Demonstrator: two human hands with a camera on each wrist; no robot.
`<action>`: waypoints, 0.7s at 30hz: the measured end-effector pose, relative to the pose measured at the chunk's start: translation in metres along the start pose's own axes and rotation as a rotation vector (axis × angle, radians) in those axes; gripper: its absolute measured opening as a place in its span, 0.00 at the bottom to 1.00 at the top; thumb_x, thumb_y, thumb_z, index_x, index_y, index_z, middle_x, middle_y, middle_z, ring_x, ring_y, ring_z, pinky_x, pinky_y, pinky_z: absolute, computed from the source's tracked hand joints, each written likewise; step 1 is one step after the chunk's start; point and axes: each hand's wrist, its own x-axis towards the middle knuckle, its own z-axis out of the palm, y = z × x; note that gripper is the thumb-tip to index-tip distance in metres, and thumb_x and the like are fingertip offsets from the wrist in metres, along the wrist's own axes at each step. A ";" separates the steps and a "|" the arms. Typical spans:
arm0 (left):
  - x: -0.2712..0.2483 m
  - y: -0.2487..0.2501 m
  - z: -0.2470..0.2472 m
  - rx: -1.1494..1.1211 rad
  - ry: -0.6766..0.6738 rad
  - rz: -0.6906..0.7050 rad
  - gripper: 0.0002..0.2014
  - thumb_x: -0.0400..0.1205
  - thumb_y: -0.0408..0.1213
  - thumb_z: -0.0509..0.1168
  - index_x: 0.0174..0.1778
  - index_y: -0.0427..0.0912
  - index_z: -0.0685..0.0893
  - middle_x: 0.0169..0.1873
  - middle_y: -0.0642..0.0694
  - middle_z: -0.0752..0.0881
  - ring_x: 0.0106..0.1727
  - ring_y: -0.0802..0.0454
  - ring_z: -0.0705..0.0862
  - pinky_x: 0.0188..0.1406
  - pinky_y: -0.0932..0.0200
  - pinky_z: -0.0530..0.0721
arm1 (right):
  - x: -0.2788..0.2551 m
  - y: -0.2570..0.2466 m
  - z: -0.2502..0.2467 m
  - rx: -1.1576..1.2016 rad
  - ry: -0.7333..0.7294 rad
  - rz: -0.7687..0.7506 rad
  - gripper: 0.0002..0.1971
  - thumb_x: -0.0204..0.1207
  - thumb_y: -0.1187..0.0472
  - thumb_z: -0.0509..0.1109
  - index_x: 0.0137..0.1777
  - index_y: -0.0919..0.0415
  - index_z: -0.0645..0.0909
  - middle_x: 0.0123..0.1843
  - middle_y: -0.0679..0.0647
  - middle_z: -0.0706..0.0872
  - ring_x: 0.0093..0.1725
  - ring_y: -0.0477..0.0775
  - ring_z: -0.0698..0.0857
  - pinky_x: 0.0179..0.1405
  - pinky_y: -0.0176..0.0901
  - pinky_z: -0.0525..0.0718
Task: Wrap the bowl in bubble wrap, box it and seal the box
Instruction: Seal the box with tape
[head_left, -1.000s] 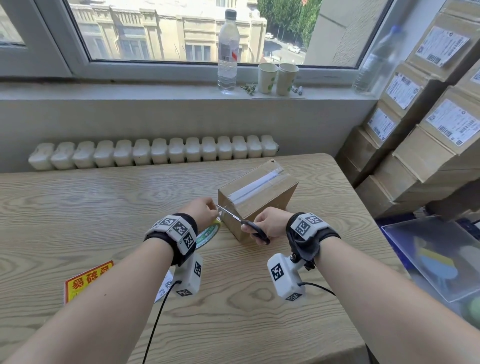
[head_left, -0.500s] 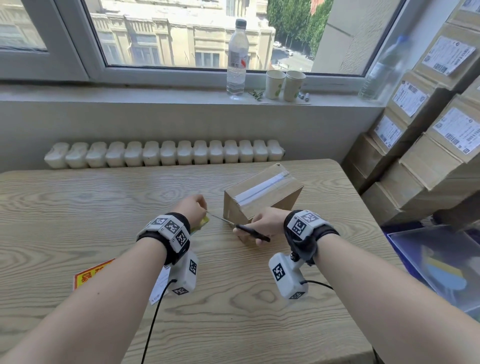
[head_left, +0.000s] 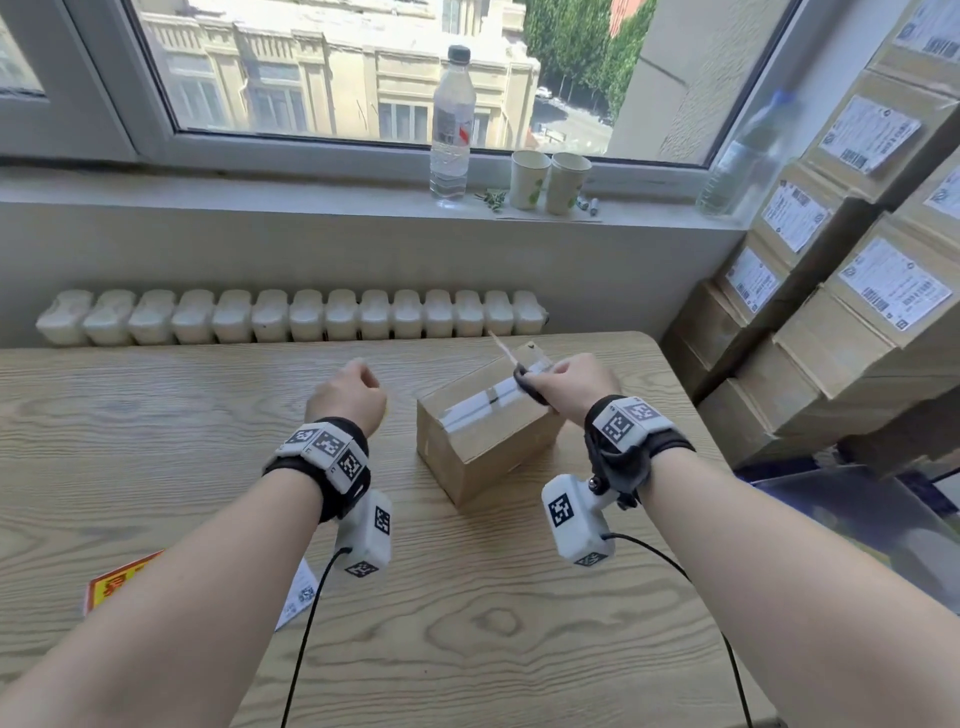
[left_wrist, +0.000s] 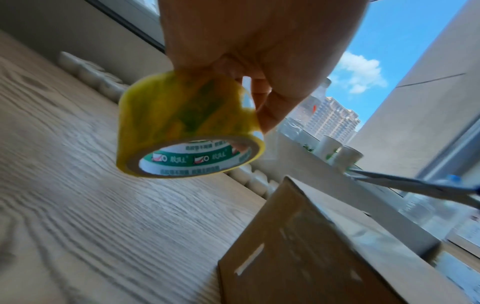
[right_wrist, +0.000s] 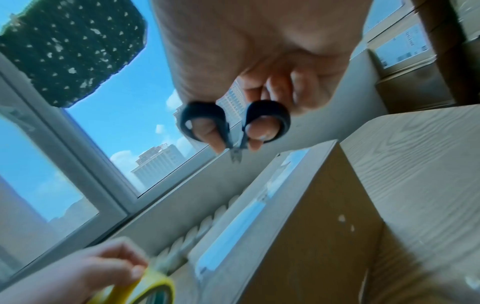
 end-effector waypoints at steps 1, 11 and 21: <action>0.005 0.000 0.000 0.012 0.003 -0.020 0.09 0.79 0.32 0.56 0.46 0.47 0.80 0.41 0.47 0.81 0.45 0.44 0.78 0.42 0.55 0.72 | 0.006 0.005 -0.008 -0.016 0.077 0.029 0.24 0.71 0.42 0.71 0.21 0.58 0.74 0.25 0.53 0.79 0.30 0.55 0.78 0.26 0.42 0.68; 0.036 0.003 0.036 0.046 0.022 -0.142 0.06 0.78 0.34 0.58 0.43 0.46 0.80 0.47 0.45 0.84 0.47 0.42 0.79 0.45 0.56 0.74 | 0.073 0.074 -0.024 -0.211 0.165 0.231 0.21 0.71 0.42 0.69 0.38 0.63 0.80 0.39 0.60 0.85 0.39 0.61 0.81 0.33 0.40 0.71; 0.038 -0.003 0.079 0.205 -0.050 -0.194 0.05 0.79 0.41 0.65 0.37 0.47 0.81 0.46 0.45 0.84 0.48 0.43 0.82 0.47 0.55 0.77 | 0.106 0.110 0.011 -0.376 -0.037 0.210 0.17 0.71 0.44 0.72 0.43 0.61 0.82 0.43 0.60 0.84 0.49 0.63 0.86 0.40 0.44 0.75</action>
